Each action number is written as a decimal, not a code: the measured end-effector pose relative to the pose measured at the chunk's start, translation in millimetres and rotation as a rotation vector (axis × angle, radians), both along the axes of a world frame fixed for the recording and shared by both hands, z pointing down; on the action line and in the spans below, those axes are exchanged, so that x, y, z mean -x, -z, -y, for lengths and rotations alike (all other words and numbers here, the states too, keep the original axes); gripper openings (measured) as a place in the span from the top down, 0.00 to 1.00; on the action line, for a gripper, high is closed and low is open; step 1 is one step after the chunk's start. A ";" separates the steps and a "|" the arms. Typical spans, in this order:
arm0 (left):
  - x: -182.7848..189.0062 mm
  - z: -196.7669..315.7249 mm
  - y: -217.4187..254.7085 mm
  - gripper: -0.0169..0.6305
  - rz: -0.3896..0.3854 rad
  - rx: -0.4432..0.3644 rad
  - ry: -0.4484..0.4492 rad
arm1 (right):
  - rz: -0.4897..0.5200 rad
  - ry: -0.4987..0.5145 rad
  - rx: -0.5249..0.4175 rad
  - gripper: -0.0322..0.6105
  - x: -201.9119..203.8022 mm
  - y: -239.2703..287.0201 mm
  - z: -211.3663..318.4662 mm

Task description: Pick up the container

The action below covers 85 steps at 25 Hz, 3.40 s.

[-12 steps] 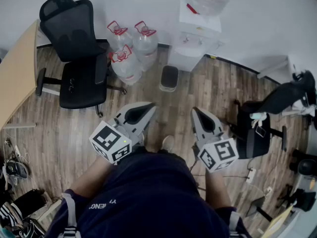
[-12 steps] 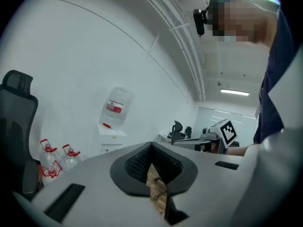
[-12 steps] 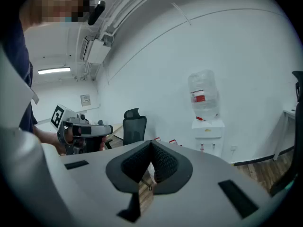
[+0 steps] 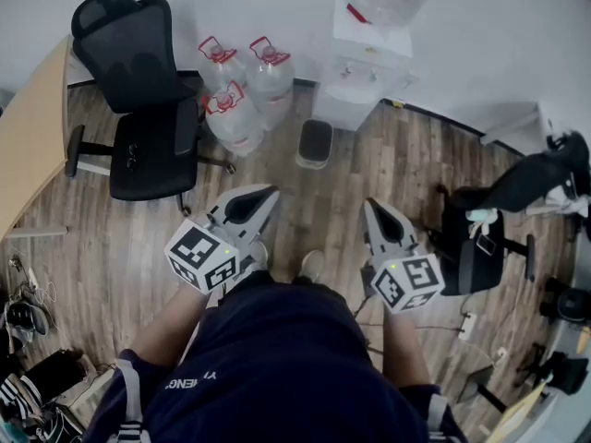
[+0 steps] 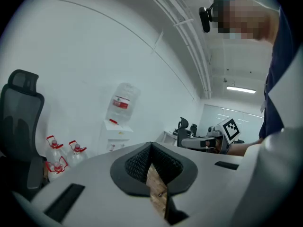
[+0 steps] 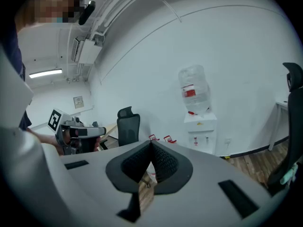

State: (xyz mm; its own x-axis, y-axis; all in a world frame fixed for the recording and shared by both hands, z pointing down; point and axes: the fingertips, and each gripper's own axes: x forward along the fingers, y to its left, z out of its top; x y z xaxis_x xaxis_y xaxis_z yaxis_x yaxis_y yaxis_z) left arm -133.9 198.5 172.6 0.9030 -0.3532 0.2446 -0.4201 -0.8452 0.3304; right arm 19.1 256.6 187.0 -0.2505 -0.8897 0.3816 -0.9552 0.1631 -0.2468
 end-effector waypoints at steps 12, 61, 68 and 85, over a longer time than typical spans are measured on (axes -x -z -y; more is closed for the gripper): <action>-12.3 -1.4 -36.5 0.94 0.074 0.011 0.105 | 0.029 -0.017 0.003 0.94 -67.7 -30.0 -19.7; -83.7 380.0 -191.0 0.93 0.160 0.163 -0.041 | -0.028 -0.063 0.248 0.94 -109.4 -160.1 361.2; -100.6 345.3 -231.1 0.92 0.209 0.195 -0.001 | -0.023 -0.050 0.282 0.94 -133.6 -200.5 334.2; -154.9 341.8 -560.7 0.84 0.372 0.386 0.047 | 0.015 -0.018 0.571 0.94 -184.3 -551.6 344.4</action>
State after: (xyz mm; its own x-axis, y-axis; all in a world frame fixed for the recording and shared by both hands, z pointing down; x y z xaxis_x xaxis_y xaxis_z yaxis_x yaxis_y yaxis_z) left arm 21.0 -143.3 733.3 0.7163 -0.2122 0.6648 -0.6022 -0.6693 0.4352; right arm 203.4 -87.8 738.6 -0.2459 -0.5476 0.7998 -0.9524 -0.0168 -0.3043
